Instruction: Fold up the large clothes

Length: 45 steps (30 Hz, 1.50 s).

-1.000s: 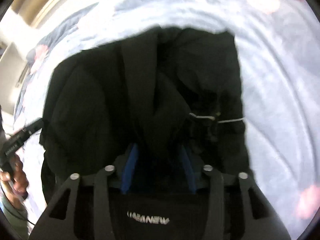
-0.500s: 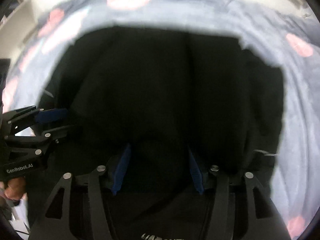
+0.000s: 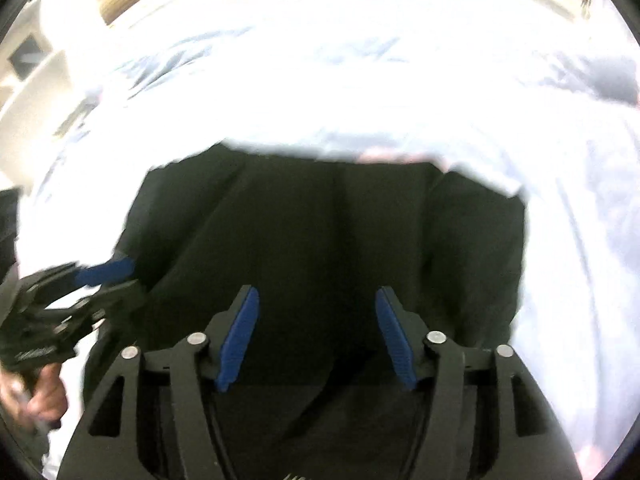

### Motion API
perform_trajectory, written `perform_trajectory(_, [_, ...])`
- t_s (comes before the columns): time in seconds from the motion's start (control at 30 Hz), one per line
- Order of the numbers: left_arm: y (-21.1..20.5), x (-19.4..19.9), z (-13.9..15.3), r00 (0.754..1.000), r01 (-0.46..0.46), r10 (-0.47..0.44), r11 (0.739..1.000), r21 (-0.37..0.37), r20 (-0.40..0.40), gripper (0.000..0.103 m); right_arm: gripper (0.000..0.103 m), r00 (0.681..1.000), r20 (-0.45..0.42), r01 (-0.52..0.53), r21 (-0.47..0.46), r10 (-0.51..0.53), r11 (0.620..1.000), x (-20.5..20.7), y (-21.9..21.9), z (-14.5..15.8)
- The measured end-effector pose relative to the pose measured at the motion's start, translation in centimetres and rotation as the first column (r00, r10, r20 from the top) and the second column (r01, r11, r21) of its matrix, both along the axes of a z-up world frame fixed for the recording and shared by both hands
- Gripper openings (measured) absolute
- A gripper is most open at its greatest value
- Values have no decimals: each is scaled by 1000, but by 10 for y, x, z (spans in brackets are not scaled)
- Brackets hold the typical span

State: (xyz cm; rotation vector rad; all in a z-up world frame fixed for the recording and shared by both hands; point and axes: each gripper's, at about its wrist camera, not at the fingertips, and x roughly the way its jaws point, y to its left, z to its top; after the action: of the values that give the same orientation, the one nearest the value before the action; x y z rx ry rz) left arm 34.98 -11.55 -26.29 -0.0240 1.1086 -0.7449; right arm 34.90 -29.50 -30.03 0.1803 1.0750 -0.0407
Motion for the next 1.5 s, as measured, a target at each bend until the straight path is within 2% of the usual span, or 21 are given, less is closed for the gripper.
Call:
perform_trajectory(0.03, [-1,9,-1,1000,-18,18,1000,-12,-4,52,64,1000,-15,25,-36,-25,999,16,-7,-7])
perform_trajectory(0.1, [-7,23,-14,999,-49,50,999,15,-10,52,64,997,-65,42,-42,-45,998,35,-13,-25])
perform_trajectory(0.17, [-14,37,-39,996,-77,80,996,54,-49,52,64,986,-161,47,-5,-48,999,56,-17,-63])
perform_trajectory(0.2, [-18,42,-51,994,-82,87,994,71,-69,52,64,978,-204,64,48,-53,997,61,-22,-87])
perform_trajectory(0.3, [-35,45,-73,996,-72,79,988,139,-49,51,64,980,-177,111,113,-90,987,57,-33,-101])
perform_trajectory(0.4, [-41,45,-66,998,-62,67,981,184,-19,52,64,985,-152,103,94,-88,990,51,-29,-90])
perform_trajectory(0.53, [-26,30,-45,998,-55,56,989,140,-3,52,64,985,-139,114,111,-98,987,23,-23,-68])
perform_trajectory(0.6, [-6,11,-24,998,-57,56,992,116,14,53,65,989,-98,118,84,-110,989,-2,-19,-44])
perform_trajectory(0.7, [23,-20,-1,998,-60,54,987,151,41,53,66,990,-61,131,71,-127,989,-47,-9,-13])
perform_trajectory(0.8, [52,-54,16,996,-74,64,980,185,58,53,67,988,-65,146,113,-140,983,-96,1,7])
perform_trajectory(0.93, [95,-101,34,993,-116,107,971,210,52,53,67,985,-83,155,56,-150,986,-151,27,24])
perform_trajectory(1.17, [161,-173,52,977,-213,208,956,203,45,53,67,979,-93,188,40,-184,981,-247,21,39])
perform_trajectory(1.23, [178,-188,56,972,-234,230,951,203,46,53,67,976,-86,203,38,-199,978,-264,20,42])
perform_trajectory(1.5, [217,-236,48,955,-290,295,932,217,9,53,67,943,-87,329,86,-322,940,-337,4,49])
